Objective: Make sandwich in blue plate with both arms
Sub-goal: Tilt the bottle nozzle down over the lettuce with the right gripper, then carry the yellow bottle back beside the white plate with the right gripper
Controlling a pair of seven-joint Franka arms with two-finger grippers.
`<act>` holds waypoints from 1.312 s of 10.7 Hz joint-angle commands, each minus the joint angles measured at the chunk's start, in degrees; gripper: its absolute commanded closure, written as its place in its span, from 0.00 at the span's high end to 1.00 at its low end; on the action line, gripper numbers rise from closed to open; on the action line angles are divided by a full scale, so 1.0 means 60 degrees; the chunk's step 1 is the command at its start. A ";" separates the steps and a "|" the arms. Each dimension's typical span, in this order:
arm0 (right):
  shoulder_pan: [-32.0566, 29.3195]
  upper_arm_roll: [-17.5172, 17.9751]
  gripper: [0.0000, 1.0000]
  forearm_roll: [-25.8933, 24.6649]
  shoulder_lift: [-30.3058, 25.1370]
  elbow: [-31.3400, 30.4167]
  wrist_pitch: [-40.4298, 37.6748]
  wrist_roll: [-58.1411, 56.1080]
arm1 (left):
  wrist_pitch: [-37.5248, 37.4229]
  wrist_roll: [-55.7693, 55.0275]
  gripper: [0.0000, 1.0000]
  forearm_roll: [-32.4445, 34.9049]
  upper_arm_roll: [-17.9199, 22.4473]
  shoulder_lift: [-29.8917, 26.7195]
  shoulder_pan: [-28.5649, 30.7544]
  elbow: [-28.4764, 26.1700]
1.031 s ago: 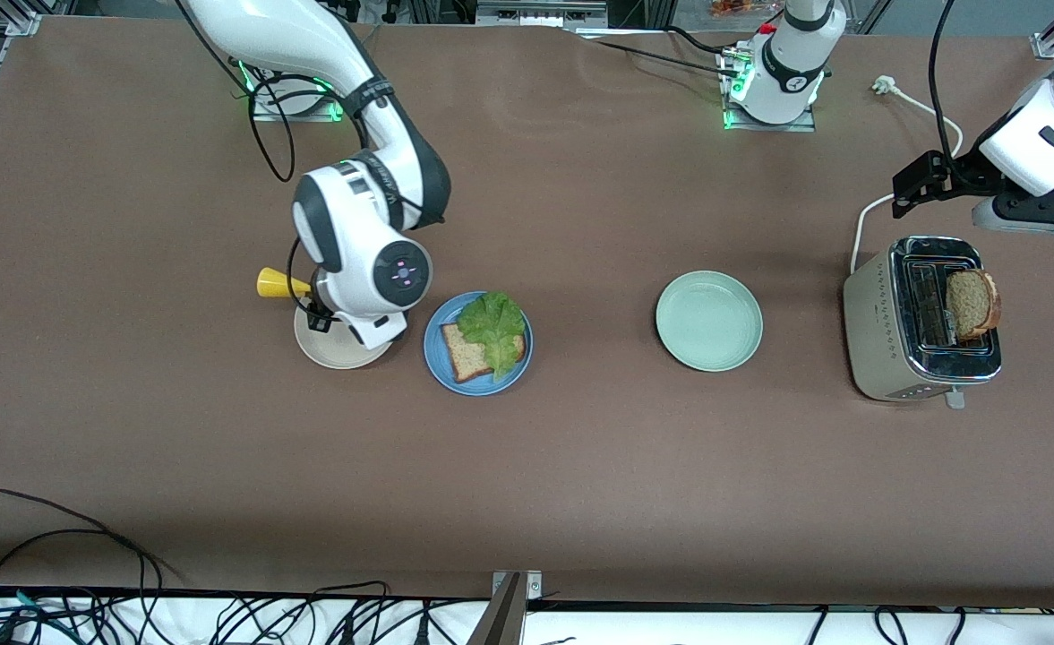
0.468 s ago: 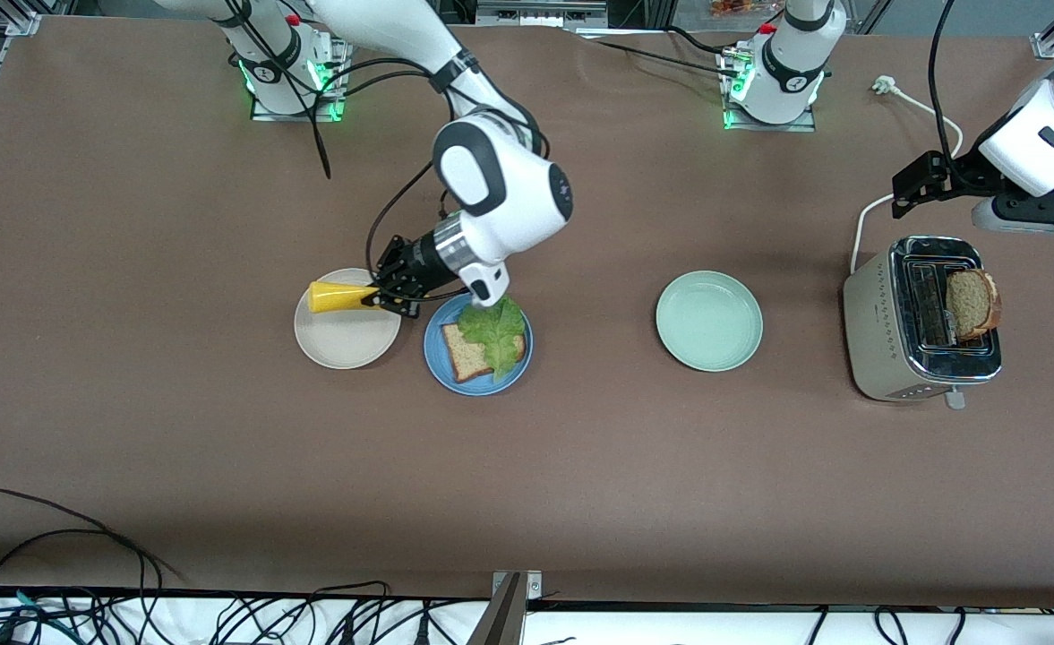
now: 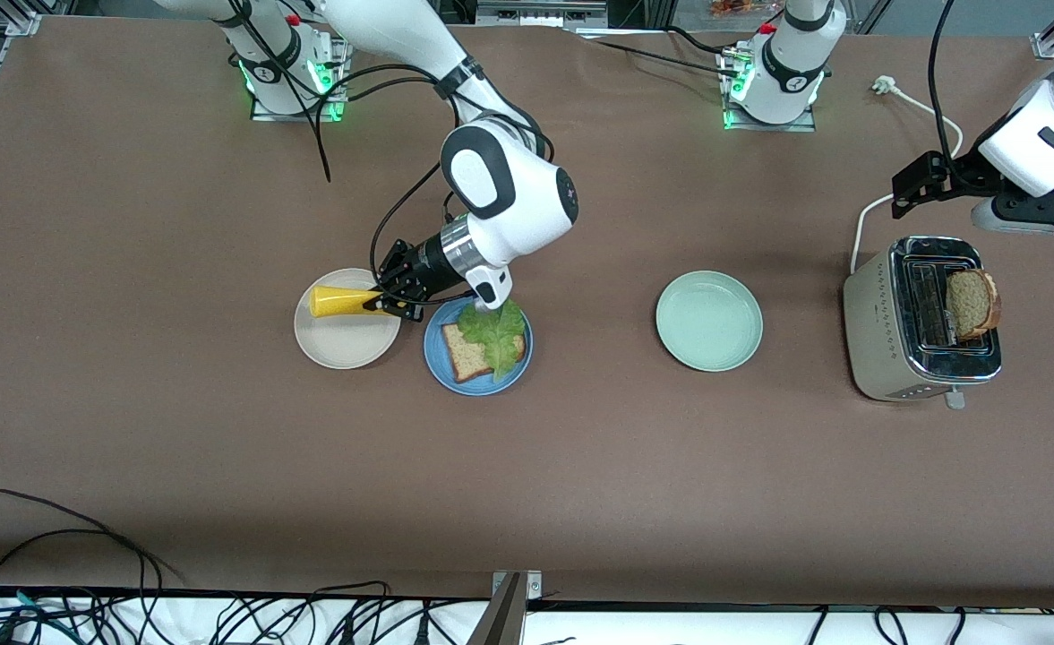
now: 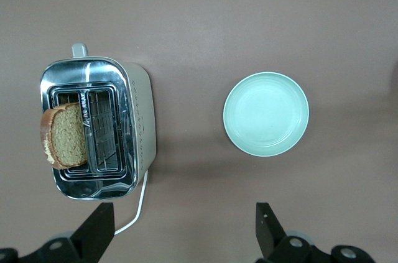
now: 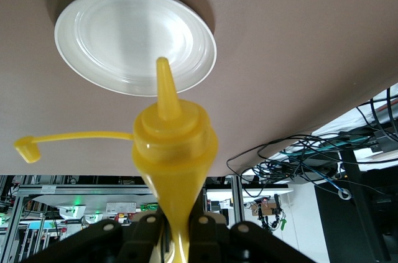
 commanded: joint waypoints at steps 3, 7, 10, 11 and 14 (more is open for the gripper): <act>-0.0098 -0.0106 0.14 -0.0066 0.0142 0.0437 -0.0247 -0.0112 | 0.0004 0.0003 1.00 -0.0093 -0.0007 0.0043 0.0006 0.0116; -0.1879 -0.0297 0.14 0.2913 -0.0662 0.0686 -0.0291 -0.0782 | 0.0004 0.0003 1.00 -0.0093 0.0008 0.0057 0.0006 0.0116; -0.3742 -0.0297 0.14 0.5521 -0.1190 0.0701 -0.0291 -0.2406 | 0.0004 0.0003 1.00 -0.0093 -0.0007 0.0057 0.0006 0.0116; -0.4385 -0.0268 0.14 0.6182 -0.1322 0.0687 -0.0291 -0.3093 | 0.0018 0.0003 1.00 -0.0078 0.0008 0.0130 0.0020 0.0145; -0.6085 -0.0195 0.14 0.8321 -0.1338 0.0686 -0.0305 -0.5217 | 0.0163 -0.0011 1.00 -0.0064 0.0022 0.0145 -0.0023 0.0131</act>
